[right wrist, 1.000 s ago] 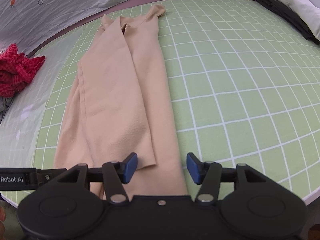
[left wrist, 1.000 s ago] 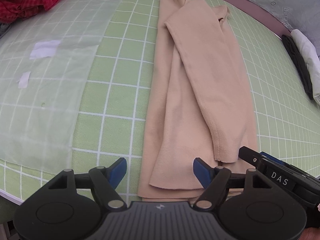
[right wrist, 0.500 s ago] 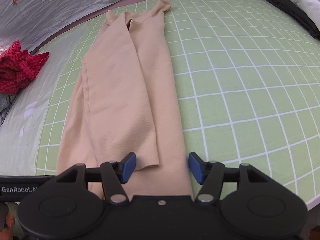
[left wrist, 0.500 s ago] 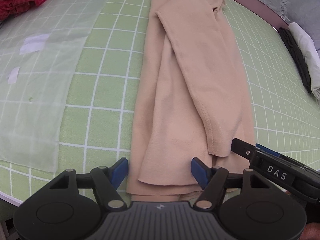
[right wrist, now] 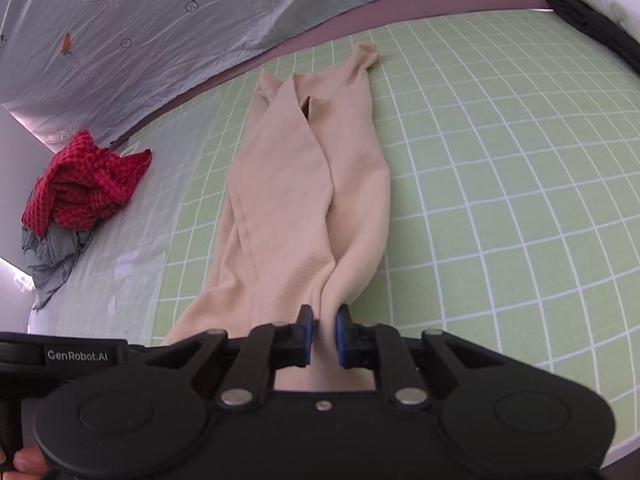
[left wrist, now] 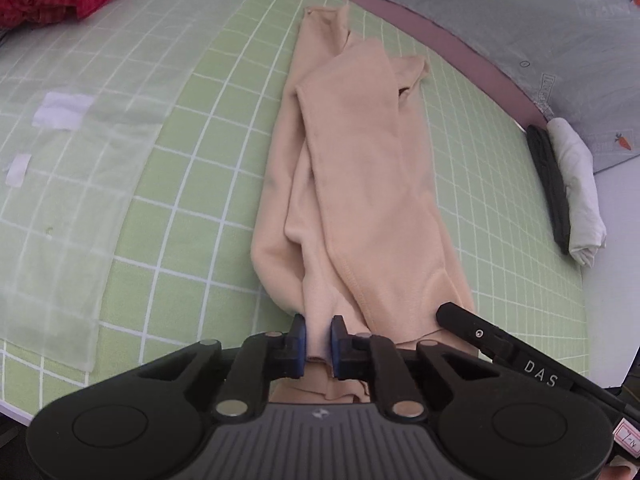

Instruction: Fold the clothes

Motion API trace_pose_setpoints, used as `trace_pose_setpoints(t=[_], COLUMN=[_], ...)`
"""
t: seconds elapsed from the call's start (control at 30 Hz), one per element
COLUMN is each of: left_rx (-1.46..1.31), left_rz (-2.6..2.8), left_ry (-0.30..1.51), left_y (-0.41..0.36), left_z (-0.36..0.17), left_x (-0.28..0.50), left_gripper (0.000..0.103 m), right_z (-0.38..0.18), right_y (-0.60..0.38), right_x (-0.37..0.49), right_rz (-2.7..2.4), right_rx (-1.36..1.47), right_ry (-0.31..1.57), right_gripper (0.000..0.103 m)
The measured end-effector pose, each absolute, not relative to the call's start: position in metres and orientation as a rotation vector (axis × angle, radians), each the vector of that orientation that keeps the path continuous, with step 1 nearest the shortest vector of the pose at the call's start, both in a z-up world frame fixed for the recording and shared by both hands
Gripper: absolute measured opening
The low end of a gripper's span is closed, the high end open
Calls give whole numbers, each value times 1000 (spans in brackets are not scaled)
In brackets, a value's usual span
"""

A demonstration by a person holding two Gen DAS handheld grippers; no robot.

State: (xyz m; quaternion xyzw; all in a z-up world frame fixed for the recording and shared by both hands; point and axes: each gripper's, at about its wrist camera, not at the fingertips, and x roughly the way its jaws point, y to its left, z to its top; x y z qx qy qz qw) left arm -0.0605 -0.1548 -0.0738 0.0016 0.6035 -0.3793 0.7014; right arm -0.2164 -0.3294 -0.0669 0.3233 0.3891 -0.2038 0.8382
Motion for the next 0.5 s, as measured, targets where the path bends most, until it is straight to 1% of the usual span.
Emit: trace_pose_setpoints(t=[0.2,0.33,0.5], left_rx=[-90,-133,-158], left_rz=[-899,-895,-870], left_ry=[1188,1122,1069], left_y=[-173,-201,-235], left_z=[-23,-8,-1], left_x=[-27,5,47], left_gripper=[13,11,9], right_z=[-21,-11,-12], right_y=[-356,-390,-427], right_x=[-200,-173,-135], right_rz=[-390,-376,-363], right_rx=[691,721,727], right_ry=[701,640,610], right_gripper=[12,12,12])
